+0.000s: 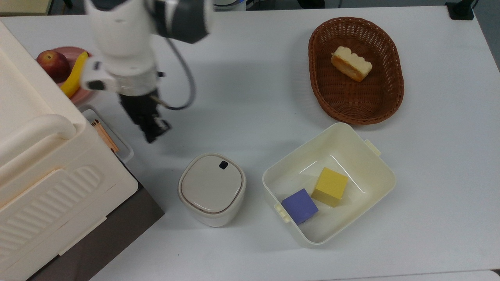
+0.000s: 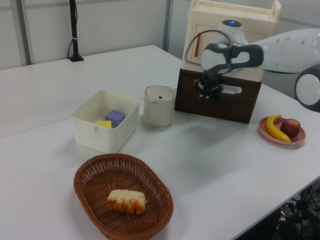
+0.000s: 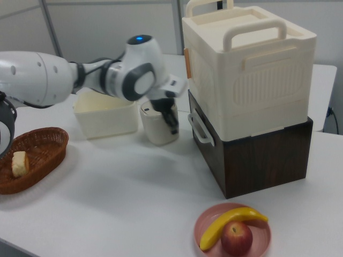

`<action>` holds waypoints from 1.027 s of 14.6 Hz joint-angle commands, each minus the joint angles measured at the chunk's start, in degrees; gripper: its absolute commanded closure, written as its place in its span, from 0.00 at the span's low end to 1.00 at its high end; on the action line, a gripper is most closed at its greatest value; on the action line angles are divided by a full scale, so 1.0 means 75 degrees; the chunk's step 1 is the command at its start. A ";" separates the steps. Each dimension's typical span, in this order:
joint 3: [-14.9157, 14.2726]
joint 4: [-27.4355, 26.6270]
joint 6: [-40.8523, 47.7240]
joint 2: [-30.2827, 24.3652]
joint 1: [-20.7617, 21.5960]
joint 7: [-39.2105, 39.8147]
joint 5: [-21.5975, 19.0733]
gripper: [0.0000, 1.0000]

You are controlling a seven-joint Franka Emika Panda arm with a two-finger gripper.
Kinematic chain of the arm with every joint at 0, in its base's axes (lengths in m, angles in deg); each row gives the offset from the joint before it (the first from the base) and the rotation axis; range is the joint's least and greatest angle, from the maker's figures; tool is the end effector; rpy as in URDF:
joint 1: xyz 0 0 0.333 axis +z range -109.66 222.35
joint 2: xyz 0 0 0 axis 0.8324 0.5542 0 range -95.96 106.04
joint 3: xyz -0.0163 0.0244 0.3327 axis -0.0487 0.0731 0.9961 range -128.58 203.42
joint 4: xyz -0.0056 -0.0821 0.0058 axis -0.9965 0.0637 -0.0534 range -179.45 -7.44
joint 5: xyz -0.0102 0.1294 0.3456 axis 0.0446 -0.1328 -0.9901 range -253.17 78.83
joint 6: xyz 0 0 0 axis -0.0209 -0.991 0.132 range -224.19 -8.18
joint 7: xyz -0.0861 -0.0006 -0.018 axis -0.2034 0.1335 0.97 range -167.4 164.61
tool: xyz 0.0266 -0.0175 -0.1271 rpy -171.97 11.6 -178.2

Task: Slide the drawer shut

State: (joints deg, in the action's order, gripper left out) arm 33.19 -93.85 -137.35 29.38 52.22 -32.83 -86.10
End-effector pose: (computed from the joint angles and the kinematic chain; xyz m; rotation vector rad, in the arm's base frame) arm 0.6837 -0.0941 0.4213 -2.9411 1.0313 -0.3752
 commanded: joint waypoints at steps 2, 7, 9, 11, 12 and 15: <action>0.0703 -0.0296 0.1311 -0.0840 0.1064 0.1514 0.1180 1.00; 0.0903 -0.0273 0.3270 -0.2096 0.1218 0.3337 0.1182 0.00; 0.0915 -0.0273 0.3448 -0.2318 0.1194 0.3255 0.1147 0.00; 0.0892 -0.0273 0.3669 -0.2564 0.1124 0.3266 0.1135 0.00; 0.0846 -0.0262 0.3694 -0.2682 0.1019 0.3162 0.0833 0.00; 0.0798 -0.0250 0.3612 -0.2847 0.0574 0.3289 -0.0561 0.00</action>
State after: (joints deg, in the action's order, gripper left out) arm 39.36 -93.87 -110.47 10.99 59.59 -9.58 -82.62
